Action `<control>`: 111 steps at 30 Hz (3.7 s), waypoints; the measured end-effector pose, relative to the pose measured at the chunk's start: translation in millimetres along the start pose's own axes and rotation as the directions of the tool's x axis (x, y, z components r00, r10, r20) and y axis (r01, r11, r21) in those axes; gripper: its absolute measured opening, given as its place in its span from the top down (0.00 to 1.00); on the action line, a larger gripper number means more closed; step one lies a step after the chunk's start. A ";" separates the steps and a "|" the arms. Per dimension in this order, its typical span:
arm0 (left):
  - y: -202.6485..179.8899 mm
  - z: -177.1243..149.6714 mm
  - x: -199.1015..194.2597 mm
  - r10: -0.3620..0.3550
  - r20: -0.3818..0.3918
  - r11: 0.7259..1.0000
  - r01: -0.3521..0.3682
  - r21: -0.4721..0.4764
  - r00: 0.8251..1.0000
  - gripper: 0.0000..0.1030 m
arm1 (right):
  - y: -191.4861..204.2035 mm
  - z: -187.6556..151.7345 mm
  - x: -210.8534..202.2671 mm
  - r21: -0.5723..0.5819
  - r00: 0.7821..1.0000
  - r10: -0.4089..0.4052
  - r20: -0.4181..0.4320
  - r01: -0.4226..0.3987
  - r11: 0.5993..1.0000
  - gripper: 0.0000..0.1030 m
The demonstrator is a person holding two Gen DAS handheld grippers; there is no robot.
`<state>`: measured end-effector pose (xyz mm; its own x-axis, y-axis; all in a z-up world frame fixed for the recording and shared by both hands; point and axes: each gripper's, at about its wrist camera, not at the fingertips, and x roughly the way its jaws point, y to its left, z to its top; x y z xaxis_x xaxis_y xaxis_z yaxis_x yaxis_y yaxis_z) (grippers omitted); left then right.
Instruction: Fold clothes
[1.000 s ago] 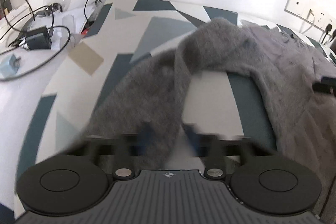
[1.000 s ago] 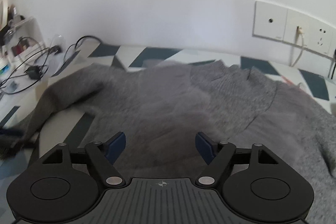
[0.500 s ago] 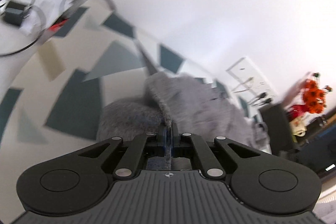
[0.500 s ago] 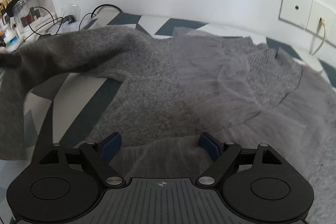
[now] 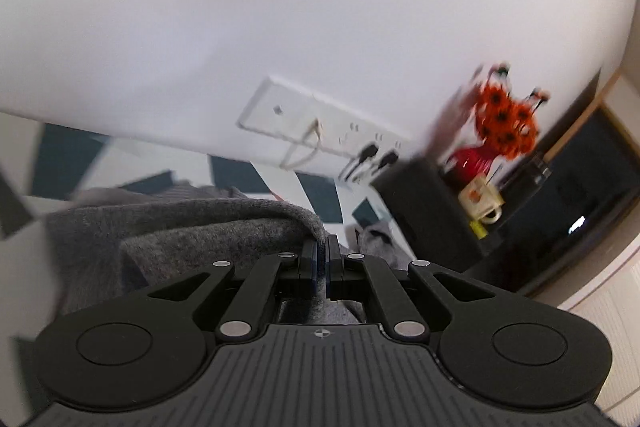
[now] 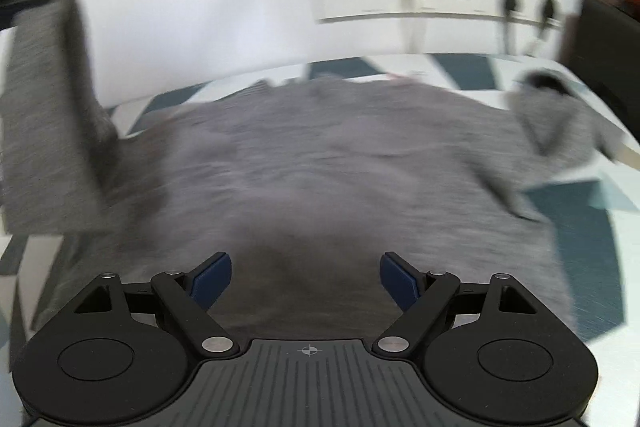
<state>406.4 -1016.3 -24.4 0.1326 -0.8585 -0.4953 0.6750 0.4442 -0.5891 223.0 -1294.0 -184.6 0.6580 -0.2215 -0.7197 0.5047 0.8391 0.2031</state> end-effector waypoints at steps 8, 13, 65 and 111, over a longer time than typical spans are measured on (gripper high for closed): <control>-12.6 -18.5 65.8 0.201 -0.165 0.976 -0.183 0.119 0.966 0.36 | -45.1 -11.4 -18.5 0.061 0.999 -0.020 0.041 0.017 0.998 0.24; 6.7 -34.0 16.9 0.401 -0.052 0.897 -0.381 0.224 0.915 0.34 | -42.9 -5.2 -21.1 0.014 0.996 0.058 0.069 -0.059 0.998 0.30; 117.4 -32.3 12.5 0.655 0.023 0.753 -0.649 -0.105 0.756 0.32 | -102.0 68.2 58.5 0.094 0.995 0.025 0.097 -0.034 0.995 0.55; 98.9 -100.0 7.2 0.692 0.024 0.709 -0.686 0.164 0.721 0.26 | -119.0 118.6 21.2 0.286 0.976 0.187 0.112 -0.212 0.934 0.94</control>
<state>401.6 -952.9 -150.0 0.5807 -0.3180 -0.7495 0.5066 0.8618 0.0269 243.2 -1457.5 -145.3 0.7992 -0.1153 -0.5898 0.4922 0.6888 0.5323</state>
